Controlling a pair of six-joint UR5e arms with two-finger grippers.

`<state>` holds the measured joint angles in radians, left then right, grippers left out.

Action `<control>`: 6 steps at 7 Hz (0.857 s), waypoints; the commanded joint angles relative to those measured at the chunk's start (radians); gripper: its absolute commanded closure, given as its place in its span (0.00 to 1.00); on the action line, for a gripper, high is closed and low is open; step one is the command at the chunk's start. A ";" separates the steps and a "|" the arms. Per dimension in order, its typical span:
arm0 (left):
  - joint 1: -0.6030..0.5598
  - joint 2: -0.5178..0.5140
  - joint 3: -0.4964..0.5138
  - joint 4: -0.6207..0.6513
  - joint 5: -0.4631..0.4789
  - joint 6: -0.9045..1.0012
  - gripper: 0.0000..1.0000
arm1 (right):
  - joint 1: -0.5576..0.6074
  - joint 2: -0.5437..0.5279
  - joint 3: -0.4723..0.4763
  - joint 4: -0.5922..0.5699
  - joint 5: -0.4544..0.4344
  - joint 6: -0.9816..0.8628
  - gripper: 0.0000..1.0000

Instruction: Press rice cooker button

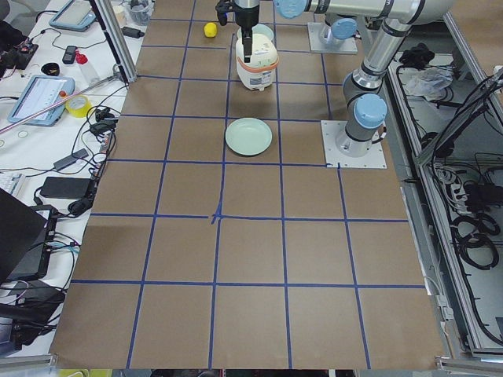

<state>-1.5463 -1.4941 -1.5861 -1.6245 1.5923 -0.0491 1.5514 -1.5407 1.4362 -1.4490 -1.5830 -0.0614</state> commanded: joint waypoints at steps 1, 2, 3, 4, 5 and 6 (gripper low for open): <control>0.000 0.000 0.000 0.000 0.000 0.000 0.00 | 0.003 -0.002 0.001 0.001 0.008 0.000 0.00; 0.000 0.000 0.000 0.000 0.000 0.000 0.00 | 0.003 -0.002 0.003 0.001 0.011 -0.001 0.00; 0.000 0.000 0.000 0.000 0.000 0.000 0.00 | 0.003 -0.002 0.001 0.001 0.011 0.000 0.00; 0.000 0.000 0.000 0.000 0.000 0.000 0.00 | 0.003 -0.001 0.004 -0.005 0.012 -0.009 0.01; 0.000 0.000 0.000 0.000 0.000 0.000 0.00 | 0.003 -0.002 0.004 0.001 0.012 -0.011 0.38; 0.000 0.000 0.000 0.000 0.000 0.000 0.00 | 0.004 -0.002 0.004 0.010 0.014 -0.014 0.74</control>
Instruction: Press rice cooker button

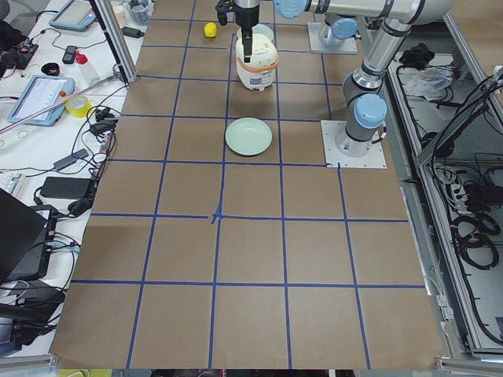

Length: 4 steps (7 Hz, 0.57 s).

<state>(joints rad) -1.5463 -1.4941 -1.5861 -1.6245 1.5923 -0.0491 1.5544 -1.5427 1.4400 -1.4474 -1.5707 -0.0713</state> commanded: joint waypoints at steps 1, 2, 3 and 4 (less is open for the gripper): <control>0.000 0.000 0.000 0.000 0.000 0.000 0.00 | 0.001 0.000 -0.001 0.009 0.052 -0.001 0.91; 0.000 0.000 0.000 0.000 0.000 0.000 0.00 | 0.003 0.000 -0.006 0.019 0.061 -0.001 1.00; 0.000 0.000 0.000 0.000 0.000 0.000 0.00 | 0.003 -0.002 -0.007 0.036 0.063 -0.001 1.00; 0.000 0.000 0.000 0.000 0.000 0.000 0.00 | 0.021 0.000 -0.003 0.035 0.081 -0.001 1.00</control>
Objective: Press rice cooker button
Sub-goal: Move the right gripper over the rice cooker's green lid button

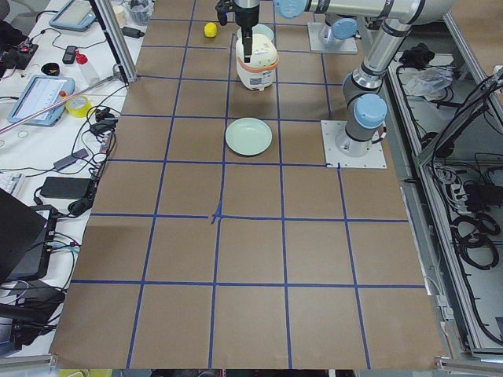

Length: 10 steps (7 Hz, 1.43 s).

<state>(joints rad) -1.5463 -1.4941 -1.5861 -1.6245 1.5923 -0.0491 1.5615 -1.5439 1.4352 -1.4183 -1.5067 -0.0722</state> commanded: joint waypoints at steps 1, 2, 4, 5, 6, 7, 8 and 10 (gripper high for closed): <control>0.000 0.000 0.000 0.000 0.000 0.000 0.00 | 0.053 0.014 0.008 -0.008 0.069 0.014 1.00; 0.000 0.000 0.000 0.000 0.000 0.000 0.00 | 0.089 0.034 0.016 -0.016 0.072 0.018 1.00; 0.000 0.000 0.000 0.000 0.000 0.000 0.00 | 0.177 0.088 0.024 -0.081 0.071 0.107 1.00; 0.000 0.000 0.000 0.000 0.000 0.000 0.00 | 0.225 0.114 0.025 -0.099 0.069 0.148 1.00; 0.000 0.000 0.000 0.000 0.000 0.000 0.00 | 0.248 0.132 0.040 -0.099 0.071 0.150 1.00; 0.000 0.000 0.000 0.000 0.000 0.000 0.00 | 0.249 0.133 0.100 -0.122 0.071 0.147 1.00; 0.000 0.000 0.000 0.000 0.000 0.000 0.00 | 0.249 0.131 0.152 -0.196 0.071 0.149 1.00; 0.000 0.000 0.000 0.000 0.000 0.000 0.00 | 0.250 0.133 0.171 -0.205 0.071 0.147 1.00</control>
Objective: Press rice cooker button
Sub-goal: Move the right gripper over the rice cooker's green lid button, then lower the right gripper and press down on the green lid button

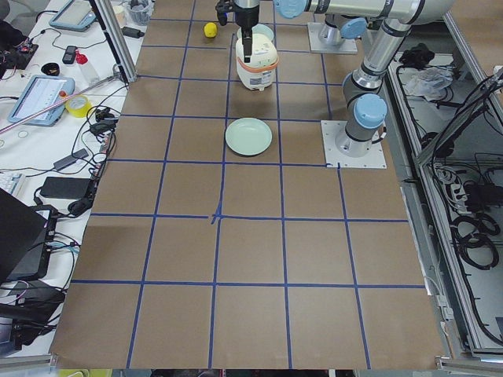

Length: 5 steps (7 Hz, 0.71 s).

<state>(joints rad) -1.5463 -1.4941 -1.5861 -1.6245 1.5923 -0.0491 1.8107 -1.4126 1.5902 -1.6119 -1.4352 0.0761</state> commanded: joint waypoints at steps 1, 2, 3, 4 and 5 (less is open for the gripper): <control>0.000 0.000 0.000 0.000 0.000 0.000 0.00 | 0.001 0.004 0.016 -0.008 0.001 -0.005 1.00; 0.000 0.000 0.000 0.000 0.000 0.000 0.00 | 0.001 0.012 0.030 -0.019 -0.001 -0.009 1.00; 0.000 0.000 0.000 0.000 0.000 0.000 0.00 | 0.001 0.012 0.036 -0.020 -0.001 -0.001 1.00; 0.000 0.000 0.000 0.000 0.000 0.000 0.00 | 0.001 0.014 0.037 -0.020 -0.001 -0.004 1.00; 0.000 0.000 0.000 0.000 0.000 0.000 0.00 | 0.001 0.021 0.039 -0.020 -0.001 -0.007 1.00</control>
<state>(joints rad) -1.5463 -1.4941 -1.5861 -1.6245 1.5923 -0.0491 1.8116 -1.3978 1.6263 -1.6316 -1.4358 0.0716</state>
